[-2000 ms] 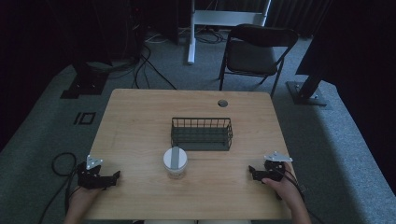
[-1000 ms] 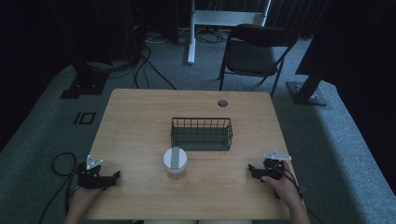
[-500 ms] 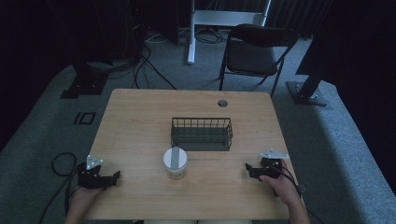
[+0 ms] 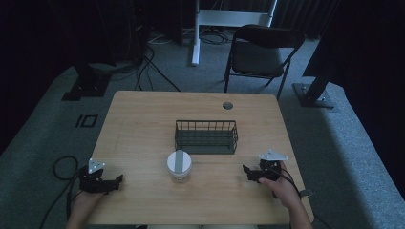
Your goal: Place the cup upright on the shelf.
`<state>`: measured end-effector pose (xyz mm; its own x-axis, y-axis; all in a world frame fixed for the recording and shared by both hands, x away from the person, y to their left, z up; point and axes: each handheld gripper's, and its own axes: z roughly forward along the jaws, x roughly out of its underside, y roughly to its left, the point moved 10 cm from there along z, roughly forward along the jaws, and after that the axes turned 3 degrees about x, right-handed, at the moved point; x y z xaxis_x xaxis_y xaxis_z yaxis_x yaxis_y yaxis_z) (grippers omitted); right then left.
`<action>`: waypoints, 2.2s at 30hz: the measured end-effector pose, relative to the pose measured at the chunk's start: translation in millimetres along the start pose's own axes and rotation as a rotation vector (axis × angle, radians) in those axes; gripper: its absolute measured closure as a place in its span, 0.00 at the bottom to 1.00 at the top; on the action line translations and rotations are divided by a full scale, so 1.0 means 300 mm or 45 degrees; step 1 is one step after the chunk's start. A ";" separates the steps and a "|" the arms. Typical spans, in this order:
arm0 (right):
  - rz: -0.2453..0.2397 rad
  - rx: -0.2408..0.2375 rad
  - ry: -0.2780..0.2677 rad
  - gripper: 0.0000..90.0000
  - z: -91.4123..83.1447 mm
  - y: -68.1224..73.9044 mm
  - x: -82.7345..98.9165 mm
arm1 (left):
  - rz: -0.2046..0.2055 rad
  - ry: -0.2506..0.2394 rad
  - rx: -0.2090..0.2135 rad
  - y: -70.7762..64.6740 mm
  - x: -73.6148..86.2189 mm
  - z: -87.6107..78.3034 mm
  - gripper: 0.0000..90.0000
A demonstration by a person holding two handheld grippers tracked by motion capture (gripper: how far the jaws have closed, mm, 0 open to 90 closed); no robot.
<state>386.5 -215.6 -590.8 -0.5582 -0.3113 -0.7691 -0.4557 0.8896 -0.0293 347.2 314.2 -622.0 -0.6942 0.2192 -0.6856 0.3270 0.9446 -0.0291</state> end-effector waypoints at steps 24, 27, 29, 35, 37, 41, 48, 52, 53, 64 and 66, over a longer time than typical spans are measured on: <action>-0.090 -0.164 -0.046 0.16 0.044 0.215 -0.085 | 0.002 0.000 0.002 0.000 0.000 0.001 0.00; -0.104 -0.189 -0.055 0.16 0.046 0.244 -0.096 | 0.001 0.001 0.002 0.000 0.000 0.001 0.00; -0.117 -0.206 -0.061 0.16 0.048 0.266 -0.102 | 0.001 0.000 0.002 0.000 -0.001 0.001 0.00; -0.145 -0.259 -0.079 0.16 0.056 0.328 -0.119 | 0.001 0.000 0.002 0.000 -0.001 0.001 0.00; -0.161 -0.283 -0.092 0.16 0.058 0.351 -0.126 | 0.002 0.000 0.002 0.000 -0.001 0.001 0.00; -0.188 -0.327 -0.101 0.16 0.064 0.393 -0.134 | 0.001 0.001 0.002 0.000 0.000 0.001 0.00; -0.241 -0.395 -0.127 0.16 0.064 0.460 -0.151 | 0.002 0.001 0.002 0.000 0.000 0.001 0.00; -0.263 -0.437 -0.132 0.17 0.071 0.502 -0.151 | 0.002 0.000 0.003 0.000 -0.001 0.001 0.00; -0.268 -0.444 -0.133 0.17 0.073 0.511 -0.151 | 0.002 0.000 0.003 0.000 -0.001 0.001 0.00; -0.344 -0.564 -0.177 0.17 0.079 0.622 -0.170 | 0.003 0.001 0.005 0.000 -0.001 0.001 0.00; -0.347 -0.568 -0.183 0.17 0.080 0.631 -0.174 | 0.004 0.001 0.005 0.000 -0.001 0.001 0.00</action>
<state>346.2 -23.0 -571.6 -0.2927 -0.4341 -0.8520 -0.8381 0.5454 0.0101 347.5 314.1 -622.1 -0.6937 0.2222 -0.6851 0.3313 0.9430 -0.0297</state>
